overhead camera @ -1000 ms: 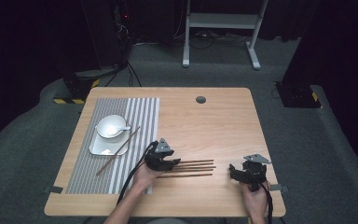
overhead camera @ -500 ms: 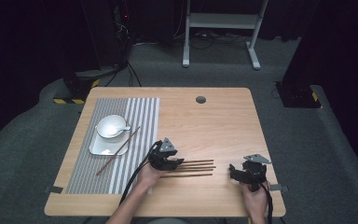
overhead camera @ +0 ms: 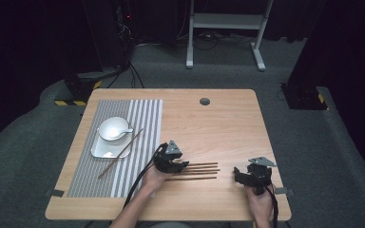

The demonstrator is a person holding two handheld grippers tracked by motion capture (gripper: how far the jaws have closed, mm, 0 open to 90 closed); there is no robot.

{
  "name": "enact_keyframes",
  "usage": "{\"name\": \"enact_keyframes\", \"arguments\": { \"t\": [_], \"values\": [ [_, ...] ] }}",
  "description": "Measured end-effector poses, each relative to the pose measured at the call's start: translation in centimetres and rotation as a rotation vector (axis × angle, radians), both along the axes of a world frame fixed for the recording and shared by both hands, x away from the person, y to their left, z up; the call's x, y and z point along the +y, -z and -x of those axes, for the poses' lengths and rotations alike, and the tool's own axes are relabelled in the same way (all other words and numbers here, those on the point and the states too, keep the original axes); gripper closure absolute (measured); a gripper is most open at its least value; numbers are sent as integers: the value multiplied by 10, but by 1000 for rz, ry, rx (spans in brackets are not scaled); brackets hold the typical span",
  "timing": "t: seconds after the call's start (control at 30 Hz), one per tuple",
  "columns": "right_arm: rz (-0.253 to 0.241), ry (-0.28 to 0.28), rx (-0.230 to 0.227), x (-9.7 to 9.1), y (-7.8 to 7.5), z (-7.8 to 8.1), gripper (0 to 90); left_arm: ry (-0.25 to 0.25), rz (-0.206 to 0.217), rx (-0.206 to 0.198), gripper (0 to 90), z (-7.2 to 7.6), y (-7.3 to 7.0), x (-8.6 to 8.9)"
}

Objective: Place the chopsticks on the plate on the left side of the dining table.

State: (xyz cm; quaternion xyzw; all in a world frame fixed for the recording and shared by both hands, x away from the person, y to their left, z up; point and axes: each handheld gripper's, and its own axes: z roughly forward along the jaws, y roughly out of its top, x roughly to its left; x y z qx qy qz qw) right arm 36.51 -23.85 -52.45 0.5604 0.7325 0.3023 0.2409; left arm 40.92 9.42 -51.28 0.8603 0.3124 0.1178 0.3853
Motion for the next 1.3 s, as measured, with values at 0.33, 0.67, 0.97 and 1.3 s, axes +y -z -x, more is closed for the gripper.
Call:
{"name": "enact_keyframes", "arguments": {
  "t": [0.33,0.67,0.97,1.3],
  "values": [
    [0,0,0,0,0,0,151,2,-8,6,518,-2,3,-6],
    [0,0,0,0,0,0,151,2,-13,9,516,-4,3,-9],
    [0,0,0,0,0,0,151,2,-23,13,516,-6,5,-10],
    [0,0,0,0,0,0,151,-9,-23,12,518,-8,5,-9]
  ]
}}
